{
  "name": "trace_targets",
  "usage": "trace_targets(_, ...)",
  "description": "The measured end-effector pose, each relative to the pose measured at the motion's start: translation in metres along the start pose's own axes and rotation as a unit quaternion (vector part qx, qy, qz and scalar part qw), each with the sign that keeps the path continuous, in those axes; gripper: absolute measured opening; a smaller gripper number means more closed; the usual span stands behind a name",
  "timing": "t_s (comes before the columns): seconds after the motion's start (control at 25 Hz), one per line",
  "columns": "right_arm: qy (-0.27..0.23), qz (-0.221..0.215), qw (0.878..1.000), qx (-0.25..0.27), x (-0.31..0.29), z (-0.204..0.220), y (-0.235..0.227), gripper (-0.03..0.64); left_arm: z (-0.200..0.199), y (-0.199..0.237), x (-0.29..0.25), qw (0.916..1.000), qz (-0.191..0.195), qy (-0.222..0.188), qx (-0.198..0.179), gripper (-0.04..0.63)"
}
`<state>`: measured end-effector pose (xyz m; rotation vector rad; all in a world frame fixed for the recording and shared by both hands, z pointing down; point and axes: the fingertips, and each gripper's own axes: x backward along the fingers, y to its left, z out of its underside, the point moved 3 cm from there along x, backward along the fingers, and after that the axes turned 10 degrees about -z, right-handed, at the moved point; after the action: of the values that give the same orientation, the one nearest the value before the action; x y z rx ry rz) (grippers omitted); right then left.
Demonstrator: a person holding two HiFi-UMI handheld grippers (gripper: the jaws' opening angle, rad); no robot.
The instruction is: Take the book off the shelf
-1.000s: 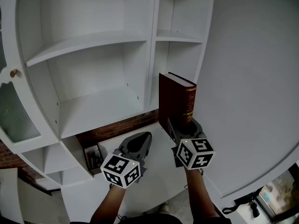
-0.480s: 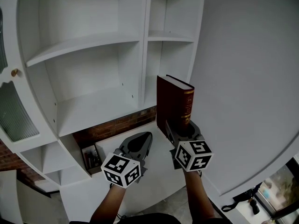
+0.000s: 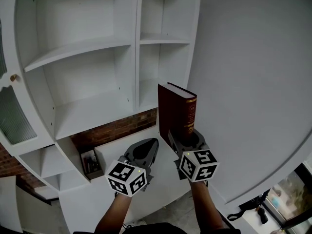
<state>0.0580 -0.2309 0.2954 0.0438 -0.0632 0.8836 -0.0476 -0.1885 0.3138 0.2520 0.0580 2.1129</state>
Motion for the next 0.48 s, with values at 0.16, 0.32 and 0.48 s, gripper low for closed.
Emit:
trace_targets(0.16, -0.002, -0.005, 1.0, -0.004, 0.016, 0.002, -0.005, 0.235, 0.007, -0.017, 0.0, 1.0, 0.002, 0.005, 0.0, 0.017)
trace_targets(0.32, -0.004, -0.013, 1.0, -0.005, 0.028, 0.004, -0.004, 0.235, 0.009, -0.03, 0.004, 1.0, -0.003, 0.003, 0.0, 0.017)
trace_targets(0.48, 0.002, -0.022, 1.0, -0.004, 0.043, 0.006, -0.002, 0.235, 0.011, -0.043, 0.006, 0.9999, -0.01, 0.002, 0.011, 0.017)
